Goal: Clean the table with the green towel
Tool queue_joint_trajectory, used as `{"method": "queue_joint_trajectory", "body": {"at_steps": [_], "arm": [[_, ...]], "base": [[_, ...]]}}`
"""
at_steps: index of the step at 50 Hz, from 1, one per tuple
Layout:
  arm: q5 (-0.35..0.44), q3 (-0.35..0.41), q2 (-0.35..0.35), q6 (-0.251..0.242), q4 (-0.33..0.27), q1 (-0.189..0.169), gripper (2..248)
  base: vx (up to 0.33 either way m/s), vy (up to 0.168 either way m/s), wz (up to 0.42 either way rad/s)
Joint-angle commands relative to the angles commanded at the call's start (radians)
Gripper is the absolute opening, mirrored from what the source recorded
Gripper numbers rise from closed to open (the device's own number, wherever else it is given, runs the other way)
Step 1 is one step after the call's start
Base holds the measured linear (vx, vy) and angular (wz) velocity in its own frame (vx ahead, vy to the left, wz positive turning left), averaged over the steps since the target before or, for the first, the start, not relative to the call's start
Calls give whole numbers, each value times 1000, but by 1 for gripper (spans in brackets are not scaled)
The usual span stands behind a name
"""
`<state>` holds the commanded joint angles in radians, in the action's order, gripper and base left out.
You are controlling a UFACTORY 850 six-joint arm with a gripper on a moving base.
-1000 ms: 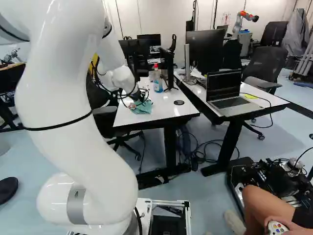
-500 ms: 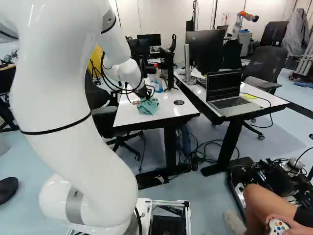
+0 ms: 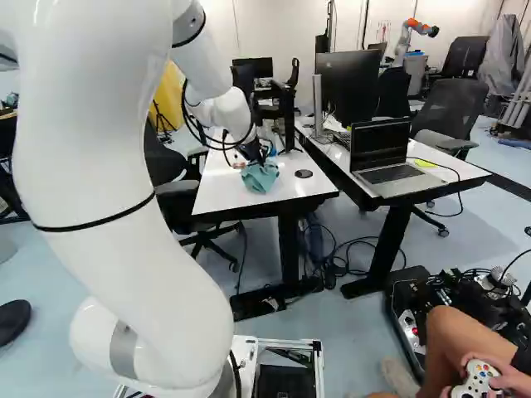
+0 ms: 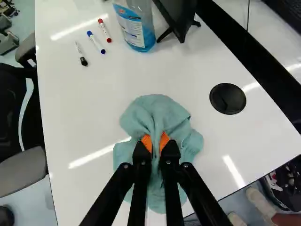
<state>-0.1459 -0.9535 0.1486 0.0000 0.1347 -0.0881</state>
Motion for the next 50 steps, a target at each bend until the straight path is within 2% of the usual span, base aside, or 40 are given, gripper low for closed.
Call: {"method": "queue_joint_trajectory", "body": {"at_steps": [24,50], "arm": [[-90,-35,-25,0,0,-76,38],[-93,-86,19,0,0,-155,38]], "base": [[0,0,0],[0,0,0]]}}
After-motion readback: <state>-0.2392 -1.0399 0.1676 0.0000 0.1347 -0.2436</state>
